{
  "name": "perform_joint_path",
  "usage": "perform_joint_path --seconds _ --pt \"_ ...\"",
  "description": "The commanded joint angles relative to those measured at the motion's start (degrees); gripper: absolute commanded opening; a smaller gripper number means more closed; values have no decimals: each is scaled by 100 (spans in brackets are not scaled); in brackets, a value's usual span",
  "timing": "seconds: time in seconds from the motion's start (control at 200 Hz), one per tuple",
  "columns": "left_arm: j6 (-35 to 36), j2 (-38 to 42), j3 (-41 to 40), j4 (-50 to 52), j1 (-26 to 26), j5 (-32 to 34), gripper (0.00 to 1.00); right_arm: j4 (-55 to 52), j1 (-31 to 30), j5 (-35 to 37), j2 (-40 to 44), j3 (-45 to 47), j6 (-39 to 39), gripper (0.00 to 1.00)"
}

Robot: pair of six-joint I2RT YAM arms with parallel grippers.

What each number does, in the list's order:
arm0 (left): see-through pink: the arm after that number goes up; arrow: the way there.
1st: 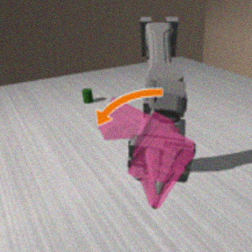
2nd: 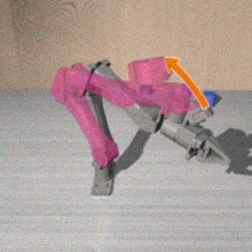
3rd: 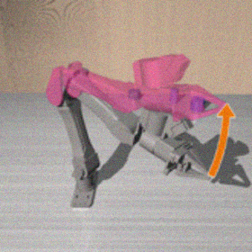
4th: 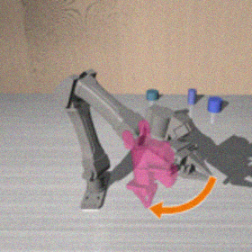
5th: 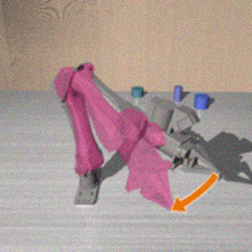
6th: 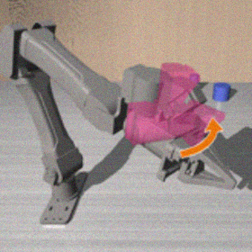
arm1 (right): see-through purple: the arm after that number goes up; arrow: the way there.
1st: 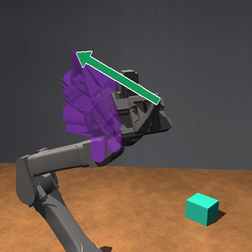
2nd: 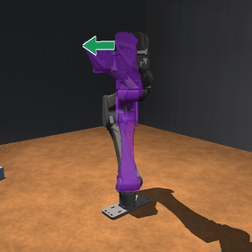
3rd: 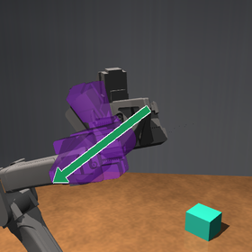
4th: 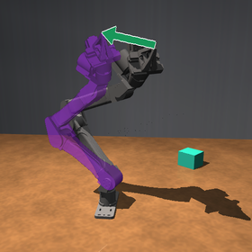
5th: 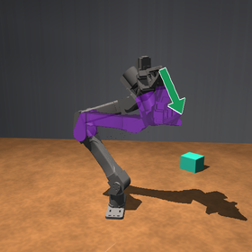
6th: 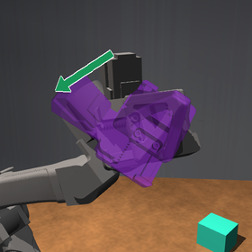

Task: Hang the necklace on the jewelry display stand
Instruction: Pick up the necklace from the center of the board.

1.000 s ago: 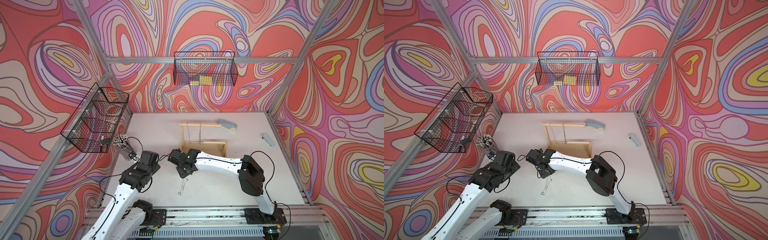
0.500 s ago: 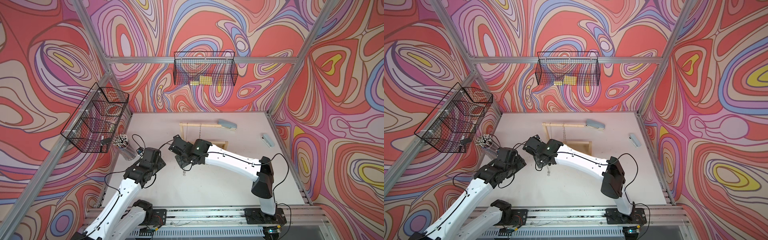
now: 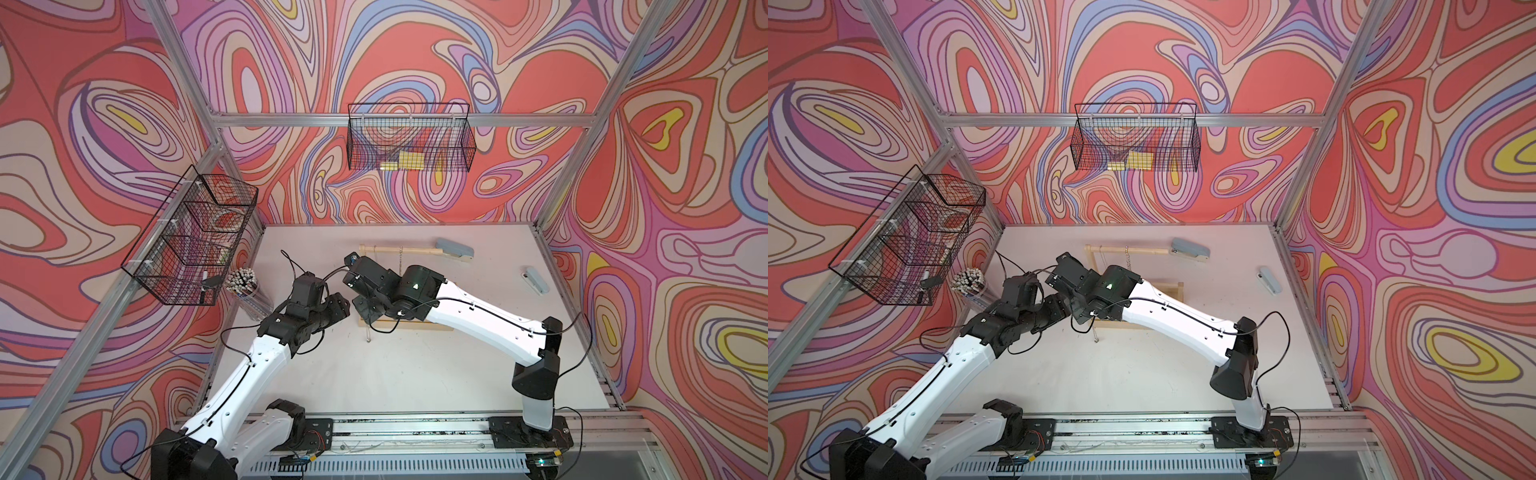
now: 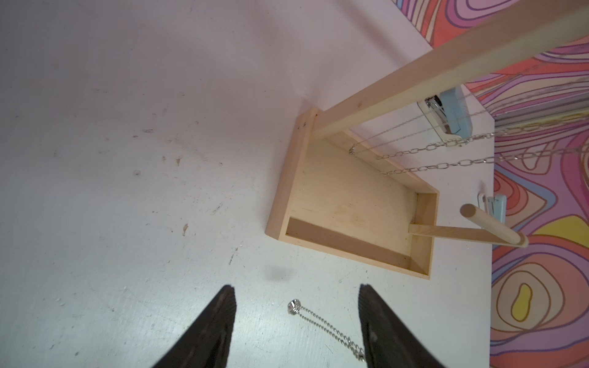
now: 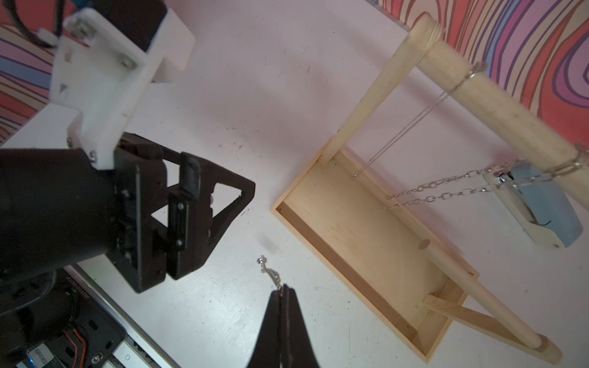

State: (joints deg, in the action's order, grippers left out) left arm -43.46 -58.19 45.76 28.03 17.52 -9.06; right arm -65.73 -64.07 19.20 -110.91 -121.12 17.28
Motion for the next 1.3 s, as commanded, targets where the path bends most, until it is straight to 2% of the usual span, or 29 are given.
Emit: perform_joint_path --seconds 0.0,0.341,0.541,0.716,1.002,1.292 --pt "366 150 209 -222 -29 -452 64 -142 57 258 241 -90 -240 0" --pt "613 594 237 -699 -30 -1353 64 11 308 318 465 -182 -556 0" --pt "576 507 395 -1251 -30 -2092 64 26 391 304 527 -288 -620 0" --pt "633 435 585 -1561 -22 -2478 64 8 452 279 528 -316 -655 0" --pt "731 310 803 -1572 4 -2582 64 77 495 255 606 -388 -704 0" --pt "856 128 921 -1651 195 -2416 64 157 519 137 697 -382 -710 0"
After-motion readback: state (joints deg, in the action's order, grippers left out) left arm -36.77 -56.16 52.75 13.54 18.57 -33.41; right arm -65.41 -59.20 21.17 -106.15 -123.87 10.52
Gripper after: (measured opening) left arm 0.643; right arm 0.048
